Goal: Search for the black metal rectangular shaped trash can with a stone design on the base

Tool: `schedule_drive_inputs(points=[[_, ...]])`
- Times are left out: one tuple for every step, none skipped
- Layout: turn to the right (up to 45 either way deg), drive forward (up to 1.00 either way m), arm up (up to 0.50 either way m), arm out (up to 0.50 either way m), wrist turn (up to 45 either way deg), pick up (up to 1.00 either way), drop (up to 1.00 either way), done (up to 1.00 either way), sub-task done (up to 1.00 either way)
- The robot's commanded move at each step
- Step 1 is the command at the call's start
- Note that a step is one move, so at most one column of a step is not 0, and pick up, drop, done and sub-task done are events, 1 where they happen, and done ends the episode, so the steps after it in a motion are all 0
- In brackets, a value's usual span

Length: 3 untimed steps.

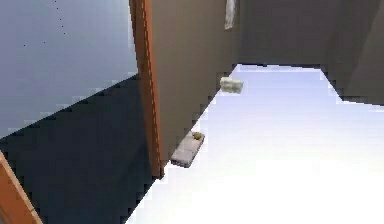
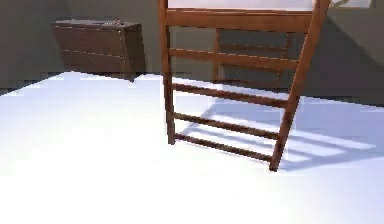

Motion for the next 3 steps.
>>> schedule_drive_inputs(points=[[0.0, 0.55, 0.0, 0.0, 0.0, 0.0, 0.0, 0.0, 0.0], [-36.0, 0.0, 0.0, 0.0, 0.0, 0.0, 0.0, 0.0, 0.0], [0.0, 0.75, 0.0, 0.0, 0.0, 0.0, 0.0, 0.0, 0.0]])
